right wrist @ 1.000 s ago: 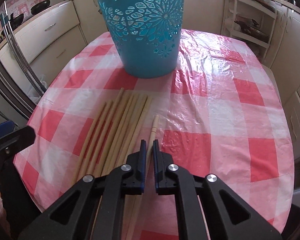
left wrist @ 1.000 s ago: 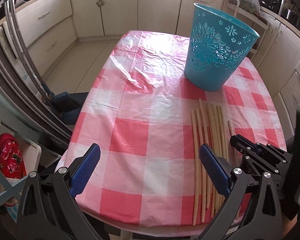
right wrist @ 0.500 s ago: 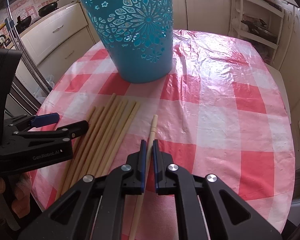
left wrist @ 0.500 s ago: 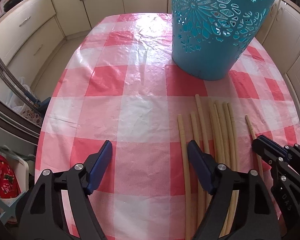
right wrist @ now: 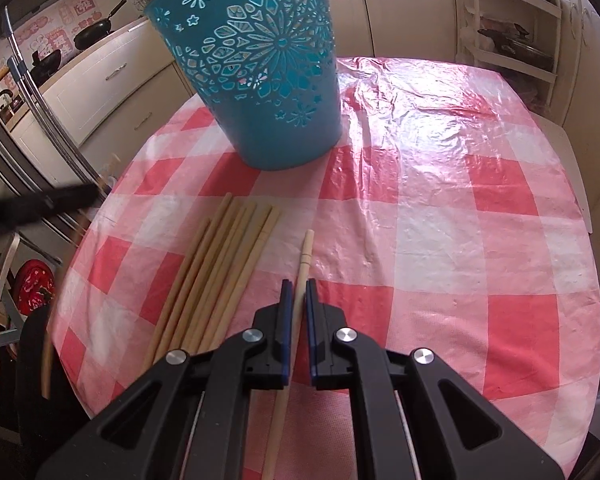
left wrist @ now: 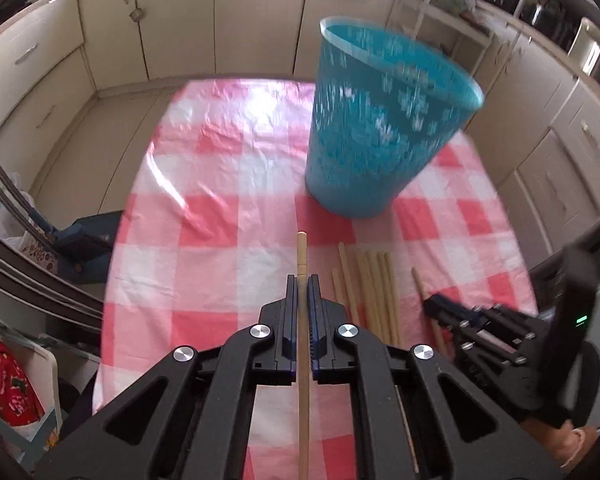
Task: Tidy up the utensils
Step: 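Grasp one wooden chopstick from the bundle with the left tool, then lift the chopstick over the blue basket and release it with the left tool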
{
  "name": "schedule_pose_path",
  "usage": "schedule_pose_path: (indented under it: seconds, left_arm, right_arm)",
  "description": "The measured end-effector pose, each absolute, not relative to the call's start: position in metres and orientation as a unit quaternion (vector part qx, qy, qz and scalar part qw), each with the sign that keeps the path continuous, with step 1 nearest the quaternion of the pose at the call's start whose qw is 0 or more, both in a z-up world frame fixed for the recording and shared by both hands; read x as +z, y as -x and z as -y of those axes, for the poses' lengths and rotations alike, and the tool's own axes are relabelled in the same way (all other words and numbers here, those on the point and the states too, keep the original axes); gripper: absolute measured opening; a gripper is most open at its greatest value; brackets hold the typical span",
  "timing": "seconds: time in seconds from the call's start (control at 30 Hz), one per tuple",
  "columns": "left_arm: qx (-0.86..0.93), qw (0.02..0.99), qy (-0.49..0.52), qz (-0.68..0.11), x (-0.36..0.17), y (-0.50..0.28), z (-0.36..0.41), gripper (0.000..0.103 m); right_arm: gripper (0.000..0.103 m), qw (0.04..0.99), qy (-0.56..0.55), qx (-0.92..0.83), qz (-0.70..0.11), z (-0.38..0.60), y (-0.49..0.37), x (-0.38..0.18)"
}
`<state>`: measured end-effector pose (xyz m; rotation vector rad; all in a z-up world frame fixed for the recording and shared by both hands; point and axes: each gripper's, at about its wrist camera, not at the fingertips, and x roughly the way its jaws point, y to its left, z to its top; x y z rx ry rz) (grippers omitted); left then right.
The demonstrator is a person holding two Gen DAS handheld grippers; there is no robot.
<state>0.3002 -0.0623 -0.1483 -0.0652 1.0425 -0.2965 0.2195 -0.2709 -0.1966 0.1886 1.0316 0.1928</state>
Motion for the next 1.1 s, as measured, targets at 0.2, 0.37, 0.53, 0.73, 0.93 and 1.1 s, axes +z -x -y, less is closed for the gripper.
schedule_pose_path:
  seconds: [0.2, 0.37, 0.53, 0.73, 0.93, 1.1]
  left_arm:
    - [-0.181, 0.915, 0.094, -0.347, -0.025, -0.330, 0.052, 0.004]
    - [-0.167, 0.949, 0.122, -0.237, 0.014, -0.375, 0.088, 0.005]
    - [-0.092, 0.971, 0.126, -0.181, 0.006, -0.415, 0.117, 0.005]
    - [-0.056, 0.969, 0.121, -0.210, -0.042, -0.444, 0.131, 0.005]
    - [-0.050, 0.965, 0.076, -0.245, -0.080, -0.437, 0.129, 0.005]
    - [-0.042, 0.959, 0.060, -0.273, -0.093, -0.418, 0.113, 0.028]
  right_arm:
    - [0.007, 0.861, -0.096, 0.092, -0.491, 0.275, -0.221, -0.198]
    - [0.007, 0.863, -0.099, 0.096, -0.487, 0.277, -0.219, -0.198]
    - [0.007, 0.862, -0.105, 0.101, -0.485, 0.279, -0.218, -0.199]
    - [0.007, 0.863, -0.101, 0.103, -0.485, 0.279, -0.219, -0.199]
    - [0.007, 0.860, -0.104, 0.106, -0.488, 0.280, -0.220, -0.198]
    - [0.008, 0.855, -0.108, 0.110, -0.496, 0.282, -0.220, -0.197]
